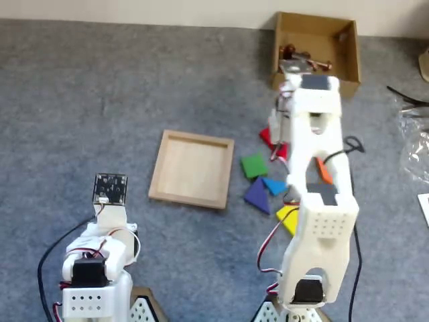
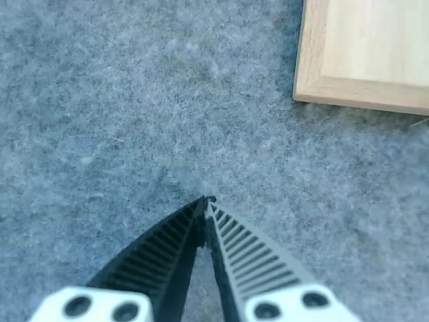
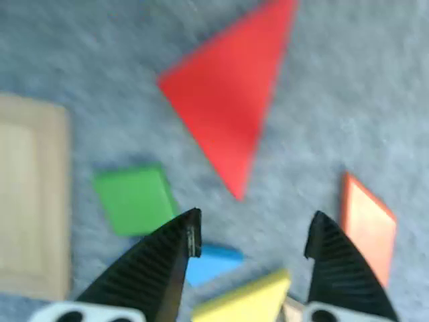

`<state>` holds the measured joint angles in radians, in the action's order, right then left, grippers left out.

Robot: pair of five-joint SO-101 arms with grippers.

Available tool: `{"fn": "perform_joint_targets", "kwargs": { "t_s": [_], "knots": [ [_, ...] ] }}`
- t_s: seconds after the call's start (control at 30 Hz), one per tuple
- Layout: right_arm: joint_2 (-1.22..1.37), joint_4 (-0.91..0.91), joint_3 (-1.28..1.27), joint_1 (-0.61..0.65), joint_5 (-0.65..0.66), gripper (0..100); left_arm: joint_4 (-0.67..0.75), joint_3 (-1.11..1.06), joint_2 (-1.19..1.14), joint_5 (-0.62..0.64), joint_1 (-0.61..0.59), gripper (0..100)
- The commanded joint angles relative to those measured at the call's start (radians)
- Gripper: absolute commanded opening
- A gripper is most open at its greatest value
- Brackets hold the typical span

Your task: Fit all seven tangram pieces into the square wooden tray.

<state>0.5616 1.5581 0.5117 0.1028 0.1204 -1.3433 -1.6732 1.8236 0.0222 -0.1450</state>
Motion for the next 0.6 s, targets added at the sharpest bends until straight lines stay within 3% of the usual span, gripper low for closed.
{"fn": "perform_joint_targets", "kwargs": {
  "t_s": [0.0,0.33,0.57],
  "knots": [
    [-0.054,-0.048,0.061,0.058,-0.097,25.4,-0.005,-0.022,0.007,-0.008,-0.015,1],
    [-0.053,-0.277,0.054,0.102,-0.255,25.5,-0.005,-0.022,0.007,-0.008,-0.015,1],
    [0.016,-0.349,0.064,0.102,-0.261,25.6,-0.005,-0.022,0.007,-0.008,-0.015,1]
  ]
}}
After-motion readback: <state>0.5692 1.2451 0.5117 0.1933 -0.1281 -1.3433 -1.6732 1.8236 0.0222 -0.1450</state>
